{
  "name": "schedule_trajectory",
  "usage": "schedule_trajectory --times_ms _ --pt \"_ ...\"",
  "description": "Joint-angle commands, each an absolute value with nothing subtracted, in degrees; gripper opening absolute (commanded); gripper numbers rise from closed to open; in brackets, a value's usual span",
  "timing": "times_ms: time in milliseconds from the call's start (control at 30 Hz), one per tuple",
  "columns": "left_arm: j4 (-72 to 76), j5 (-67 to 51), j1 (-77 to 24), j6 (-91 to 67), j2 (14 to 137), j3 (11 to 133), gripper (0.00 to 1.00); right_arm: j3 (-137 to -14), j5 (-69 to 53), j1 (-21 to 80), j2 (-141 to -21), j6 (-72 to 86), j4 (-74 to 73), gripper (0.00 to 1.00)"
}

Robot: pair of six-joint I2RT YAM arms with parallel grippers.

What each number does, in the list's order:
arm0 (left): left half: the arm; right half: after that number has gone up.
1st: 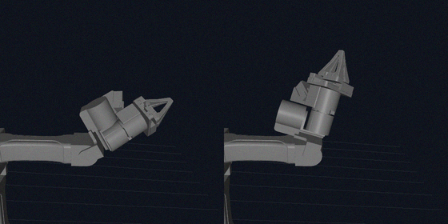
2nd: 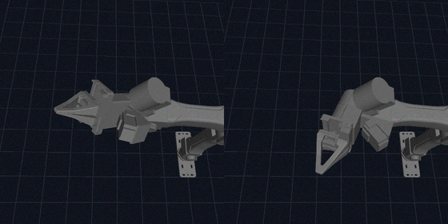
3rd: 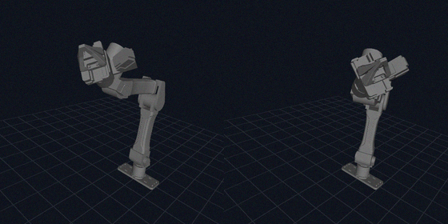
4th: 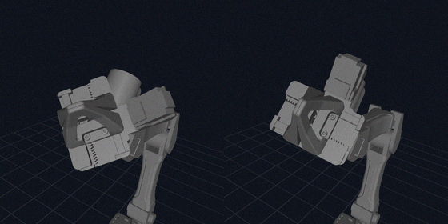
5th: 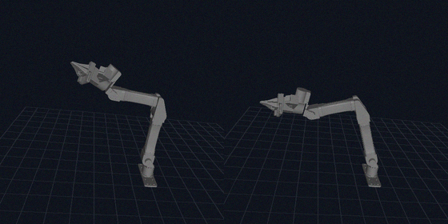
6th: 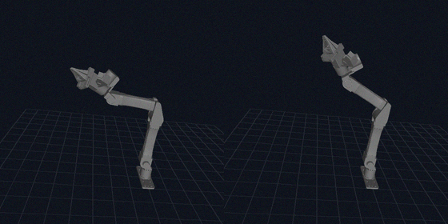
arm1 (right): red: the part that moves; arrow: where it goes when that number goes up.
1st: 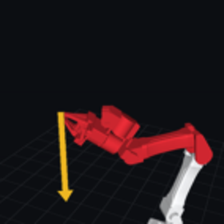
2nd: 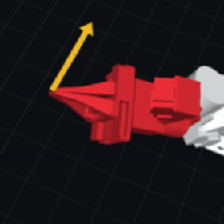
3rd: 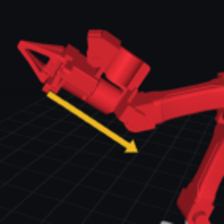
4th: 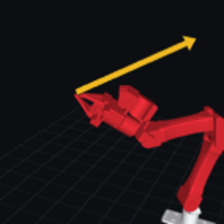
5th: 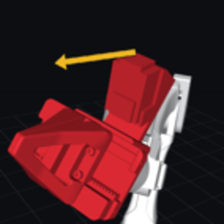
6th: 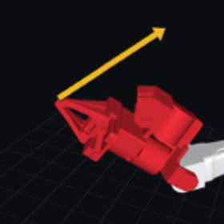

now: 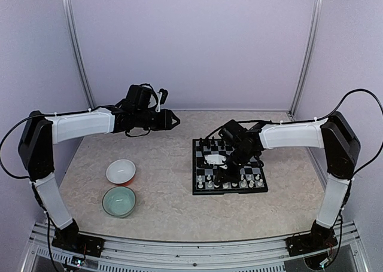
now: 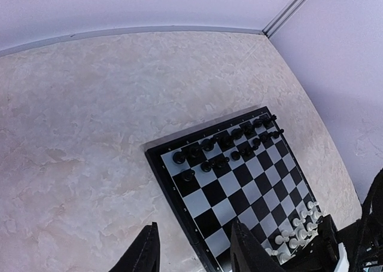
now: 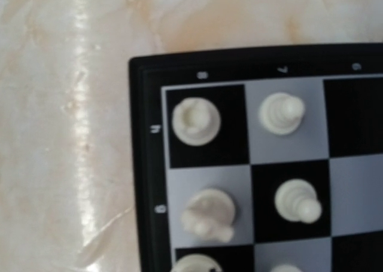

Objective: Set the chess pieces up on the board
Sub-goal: Place the bishop on c1.

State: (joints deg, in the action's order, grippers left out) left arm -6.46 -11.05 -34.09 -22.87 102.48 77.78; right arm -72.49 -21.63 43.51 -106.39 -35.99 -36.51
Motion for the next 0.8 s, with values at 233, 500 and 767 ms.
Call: schedule_trajectory --times_ms 233,500,767 --pt "-6.0 -12.2 -33.9 -22.0 100.5 77.8 0.41 -75.2 -18.0 44.9 -108.8 -35.0 -37.3 0.04" --pt "-6.0 -12.4 -34.0 -22.0 100.6 77.8 0.41 -75.4 -18.0 45.2 -108.6 -35.2 -38.6 0.13" --pt "-6.2 -12.5 -33.9 -21.8 100.8 77.9 0.41 -76.7 -18.5 45.2 -106.0 -35.1 -40.2 0.22"
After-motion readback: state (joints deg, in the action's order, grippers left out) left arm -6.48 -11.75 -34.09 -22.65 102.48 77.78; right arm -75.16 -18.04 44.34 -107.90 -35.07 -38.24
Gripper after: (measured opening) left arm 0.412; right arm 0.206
